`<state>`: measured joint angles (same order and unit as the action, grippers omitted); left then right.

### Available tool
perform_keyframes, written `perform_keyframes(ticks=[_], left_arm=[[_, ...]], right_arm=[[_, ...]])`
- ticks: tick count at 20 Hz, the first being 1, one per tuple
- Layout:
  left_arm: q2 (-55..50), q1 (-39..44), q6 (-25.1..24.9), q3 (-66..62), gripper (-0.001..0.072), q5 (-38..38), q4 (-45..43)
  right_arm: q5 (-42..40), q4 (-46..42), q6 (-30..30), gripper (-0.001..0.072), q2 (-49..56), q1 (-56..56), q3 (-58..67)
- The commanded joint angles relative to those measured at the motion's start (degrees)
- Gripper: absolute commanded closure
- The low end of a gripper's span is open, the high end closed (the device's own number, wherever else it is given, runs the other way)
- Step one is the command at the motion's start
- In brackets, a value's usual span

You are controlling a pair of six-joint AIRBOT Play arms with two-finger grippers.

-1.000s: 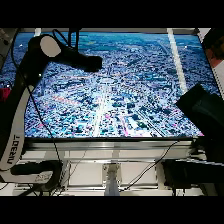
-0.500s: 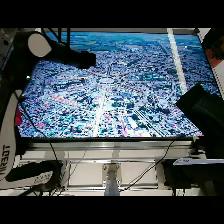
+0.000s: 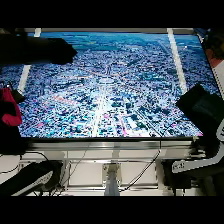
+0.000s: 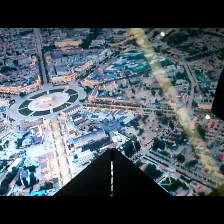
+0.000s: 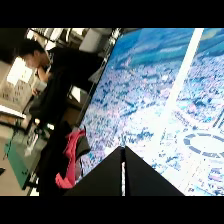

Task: Fold the clothes and pants, and hang the long-sleeved shirts on hangers.

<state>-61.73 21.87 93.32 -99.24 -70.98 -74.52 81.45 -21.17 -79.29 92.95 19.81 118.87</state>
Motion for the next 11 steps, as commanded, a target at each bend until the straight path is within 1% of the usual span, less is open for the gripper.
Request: perform_keyframes(ticks=[1, 5, 11], left_arm=[[4.22, 0.00, 0.39, -0.04, 0.0681, -0.50, -0.04], [6.43, 0.00, 0.37, -0.04, 0.0680, -0.48, -0.04], [6.43, 0.00, 0.37, -0.04, 0.0680, -0.48, -0.02]], right_arm=[[0.13, -1.16, -0.09, 0.0684, -0.02, -5.22, 0.39], [-0.02, -1.20, -0.09, 0.0684, -0.02, -6.29, 0.39], [-0.02, -1.20, -0.09, 0.0684, -0.02, -6.29, 0.39]])
